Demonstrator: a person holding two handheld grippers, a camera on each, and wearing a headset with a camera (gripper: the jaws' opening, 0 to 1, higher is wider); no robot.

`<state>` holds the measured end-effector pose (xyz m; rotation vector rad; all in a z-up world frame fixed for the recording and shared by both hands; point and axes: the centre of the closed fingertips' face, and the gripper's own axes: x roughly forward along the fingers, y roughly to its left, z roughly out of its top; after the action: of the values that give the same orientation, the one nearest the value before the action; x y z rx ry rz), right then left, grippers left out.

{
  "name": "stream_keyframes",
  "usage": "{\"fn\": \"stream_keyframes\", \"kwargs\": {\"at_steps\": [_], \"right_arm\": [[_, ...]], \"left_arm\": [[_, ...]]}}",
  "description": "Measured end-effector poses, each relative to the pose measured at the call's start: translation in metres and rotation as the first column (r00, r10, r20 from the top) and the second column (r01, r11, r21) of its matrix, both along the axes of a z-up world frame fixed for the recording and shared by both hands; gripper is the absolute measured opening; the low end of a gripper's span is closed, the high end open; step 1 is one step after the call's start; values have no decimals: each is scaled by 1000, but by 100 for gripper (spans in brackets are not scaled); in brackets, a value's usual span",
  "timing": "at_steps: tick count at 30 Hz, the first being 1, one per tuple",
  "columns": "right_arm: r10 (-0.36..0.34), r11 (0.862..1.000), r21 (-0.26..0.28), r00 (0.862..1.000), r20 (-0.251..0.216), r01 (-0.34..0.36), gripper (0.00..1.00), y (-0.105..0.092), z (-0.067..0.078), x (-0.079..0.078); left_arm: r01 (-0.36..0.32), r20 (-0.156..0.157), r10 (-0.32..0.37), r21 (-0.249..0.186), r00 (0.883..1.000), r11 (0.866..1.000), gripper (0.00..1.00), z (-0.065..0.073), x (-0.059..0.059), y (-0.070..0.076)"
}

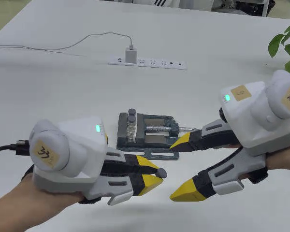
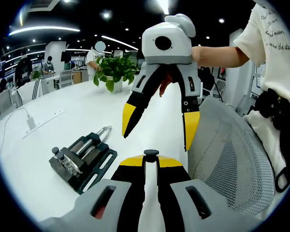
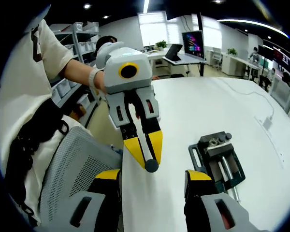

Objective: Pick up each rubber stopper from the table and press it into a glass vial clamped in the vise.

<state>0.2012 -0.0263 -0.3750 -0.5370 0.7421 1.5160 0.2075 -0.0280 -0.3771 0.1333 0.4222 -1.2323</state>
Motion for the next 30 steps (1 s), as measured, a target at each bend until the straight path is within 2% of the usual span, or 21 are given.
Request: {"fn": "stream_keyframes", "kwargs": {"at_steps": [4,8,11,13,16,22,30], "right_arm": [[46,999,-1,999,-12,-46,38,3,0,-5],[65,998,5,998,-10,-65,30,6,1,-6],[82,997,8,997,-3,-82,21,7,2,-6],[90,996,7,996,-15,-90,20,7,2,-8],[113,994,-9,994,0,-113,15,6,1,-8],[129,991,-26,992,7,-129,14,5,0,-10],[141,989,-49,990,10,-140,12,5,-2,-11]], "left_arm": [[14,3,-14,14,1000,1000,4,-2,-3,1],[19,2,-19,17,1000,1000,4,-2,-5,1],[24,4,-24,22,1000,999,4,-2,-6,1],[24,3,-24,20,1000,1000,4,-1,-6,0],[24,4,-24,18,1000,1000,4,0,-6,-1],[23,10,-24,8,1000,1000,4,2,-5,-3],[26,-1,-26,8,1000,1000,4,1,-7,-4]]}}
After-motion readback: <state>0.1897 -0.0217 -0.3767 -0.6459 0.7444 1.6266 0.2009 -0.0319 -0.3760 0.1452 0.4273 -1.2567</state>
